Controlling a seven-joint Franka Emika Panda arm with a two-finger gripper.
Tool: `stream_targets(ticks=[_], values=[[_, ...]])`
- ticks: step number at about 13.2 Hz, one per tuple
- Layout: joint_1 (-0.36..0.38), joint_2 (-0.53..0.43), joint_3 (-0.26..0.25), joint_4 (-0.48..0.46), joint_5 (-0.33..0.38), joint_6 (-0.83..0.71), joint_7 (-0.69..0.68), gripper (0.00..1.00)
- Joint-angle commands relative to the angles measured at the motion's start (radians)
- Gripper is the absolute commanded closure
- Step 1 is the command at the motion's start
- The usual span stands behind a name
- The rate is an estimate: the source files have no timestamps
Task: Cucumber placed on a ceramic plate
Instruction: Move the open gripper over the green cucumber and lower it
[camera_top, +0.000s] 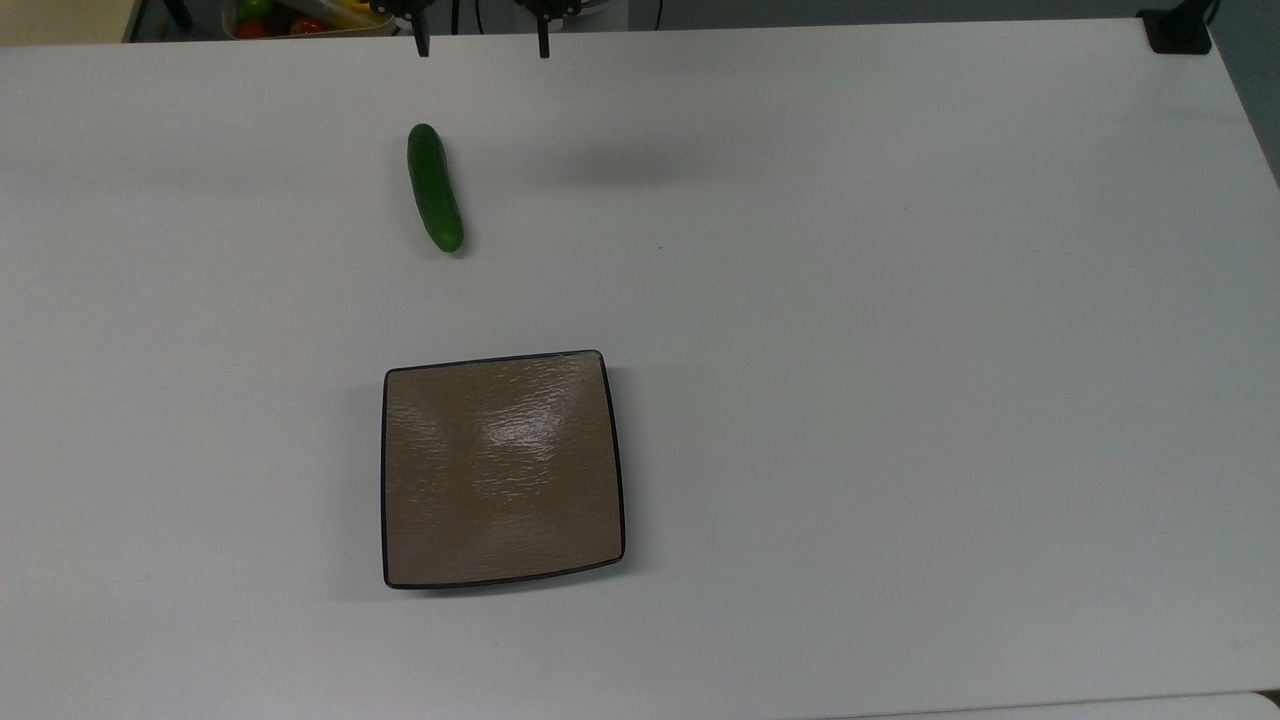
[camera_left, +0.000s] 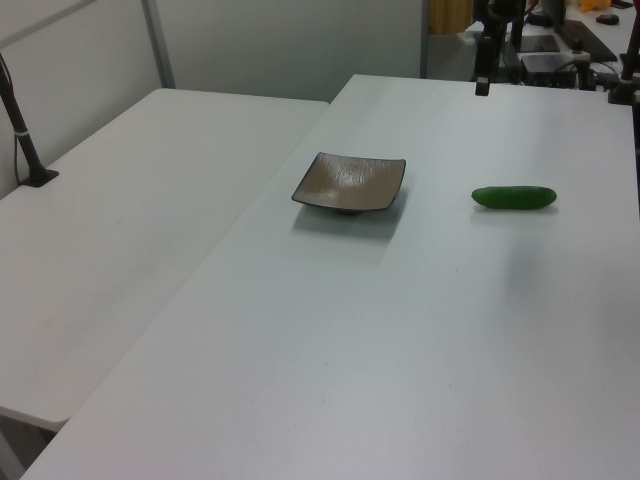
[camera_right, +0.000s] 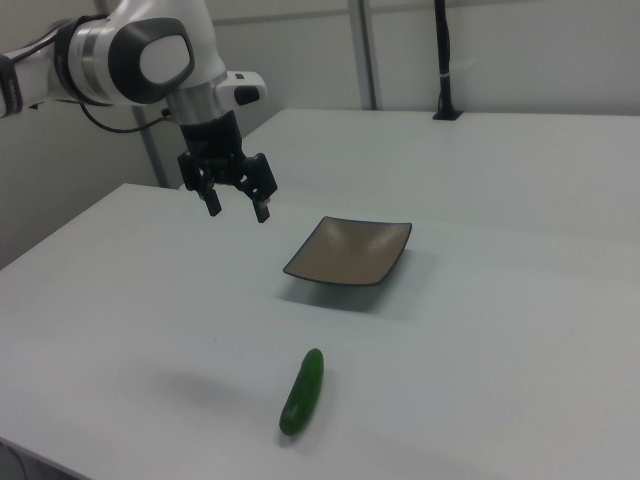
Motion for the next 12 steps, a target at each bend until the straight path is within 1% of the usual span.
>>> stream_targets(ticks=[1, 5, 12], values=[[0.003, 0.009, -0.012, -0.014, 0.029, 0.025, -0.030, 0.00], [0.005, 0.015, -0.012, -0.037, 0.029, 0.019, -0.039, 0.00], [0.002, 0.015, -0.012, -0.152, 0.026, 0.013, -0.045, 0.00]])
